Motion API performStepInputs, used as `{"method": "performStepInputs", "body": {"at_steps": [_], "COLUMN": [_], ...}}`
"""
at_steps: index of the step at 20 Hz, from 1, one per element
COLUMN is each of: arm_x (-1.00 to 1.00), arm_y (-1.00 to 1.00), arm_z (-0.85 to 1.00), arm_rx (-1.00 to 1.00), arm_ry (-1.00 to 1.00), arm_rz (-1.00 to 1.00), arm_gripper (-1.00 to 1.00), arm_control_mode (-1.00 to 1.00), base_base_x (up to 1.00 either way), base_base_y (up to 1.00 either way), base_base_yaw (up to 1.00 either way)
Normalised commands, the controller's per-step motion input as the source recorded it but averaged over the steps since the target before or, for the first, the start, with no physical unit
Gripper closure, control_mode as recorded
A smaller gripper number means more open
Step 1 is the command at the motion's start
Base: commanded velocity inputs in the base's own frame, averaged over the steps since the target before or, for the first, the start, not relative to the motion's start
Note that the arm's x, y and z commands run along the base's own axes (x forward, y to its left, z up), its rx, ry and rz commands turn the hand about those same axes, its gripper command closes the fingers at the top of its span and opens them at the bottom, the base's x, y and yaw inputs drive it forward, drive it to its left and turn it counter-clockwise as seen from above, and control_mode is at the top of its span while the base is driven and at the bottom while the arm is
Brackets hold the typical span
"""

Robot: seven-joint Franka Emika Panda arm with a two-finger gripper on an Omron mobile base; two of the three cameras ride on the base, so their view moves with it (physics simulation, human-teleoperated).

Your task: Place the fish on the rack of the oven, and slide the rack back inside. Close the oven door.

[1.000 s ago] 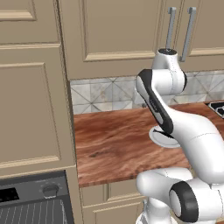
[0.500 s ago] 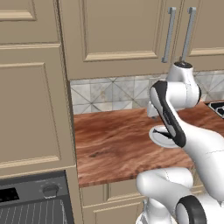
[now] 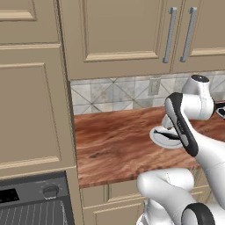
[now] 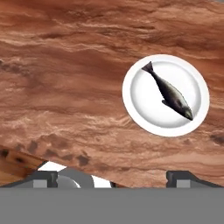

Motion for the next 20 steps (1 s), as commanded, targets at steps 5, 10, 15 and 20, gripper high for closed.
{"method": "performStepInputs", "body": {"at_steps": [5,10,15,20], "arm_x": [0.18,0.29,0.21,0.32], "arm_y": [-0.57,-0.41,-0.28,-0.17], "arm_z": [-0.59,-0.44,-0.33,-0.17], "arm_rx": [-0.08,-0.06,0.0,0.0], "arm_ry": [0.0,0.06,0.0,0.0], "arm_rz": [0.07,0.03,0.09,0.14], "arm_gripper": [-1.0,-1.0,-1.0,-1.0], "arm_control_mode": [-1.0,-1.0,-1.0,-1.0], "base_base_x": [0.0,0.0,0.0,0.0], "base_base_y": [0.0,0.0,0.0,0.0], "base_base_yaw": [0.0,0.0,0.0,0.0]}}
